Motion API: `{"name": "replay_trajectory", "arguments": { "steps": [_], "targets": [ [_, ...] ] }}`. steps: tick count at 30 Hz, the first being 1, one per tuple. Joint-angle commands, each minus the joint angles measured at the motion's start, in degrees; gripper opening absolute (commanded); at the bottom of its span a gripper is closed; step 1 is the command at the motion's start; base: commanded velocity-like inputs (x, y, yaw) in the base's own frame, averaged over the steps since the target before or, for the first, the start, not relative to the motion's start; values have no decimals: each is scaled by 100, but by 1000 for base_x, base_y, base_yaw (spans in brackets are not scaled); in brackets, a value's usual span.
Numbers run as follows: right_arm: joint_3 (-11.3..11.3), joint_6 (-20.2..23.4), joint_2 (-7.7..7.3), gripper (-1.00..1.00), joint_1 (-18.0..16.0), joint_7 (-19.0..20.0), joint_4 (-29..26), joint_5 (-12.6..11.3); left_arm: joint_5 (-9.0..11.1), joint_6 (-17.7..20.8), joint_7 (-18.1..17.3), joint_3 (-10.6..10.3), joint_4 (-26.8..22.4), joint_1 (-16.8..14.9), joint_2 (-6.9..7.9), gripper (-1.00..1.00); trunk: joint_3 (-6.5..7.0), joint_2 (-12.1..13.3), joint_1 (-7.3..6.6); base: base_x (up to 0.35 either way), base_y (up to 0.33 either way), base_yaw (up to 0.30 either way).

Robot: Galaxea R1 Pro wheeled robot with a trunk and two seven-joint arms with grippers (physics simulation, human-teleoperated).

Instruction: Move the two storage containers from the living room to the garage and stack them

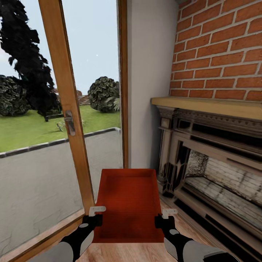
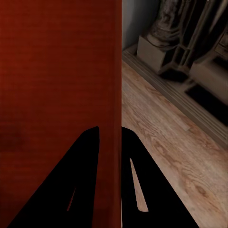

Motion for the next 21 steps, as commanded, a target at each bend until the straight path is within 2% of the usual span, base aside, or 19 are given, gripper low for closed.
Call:
{"name": "replay_trajectory", "arguments": {
  "steps": [1,21],
  "targets": [
    [-48,-54,-29,-100,-10,-28,9,-160,42,-21,133,28,15,-4,85,-100,2,-5,0,0,0,0],
    [-49,-55,-30,-100,-10,-28,9,-160,42,-21,133,27,6,-3,86,-100,189,-5,0,0,0,0]
  ]
}}
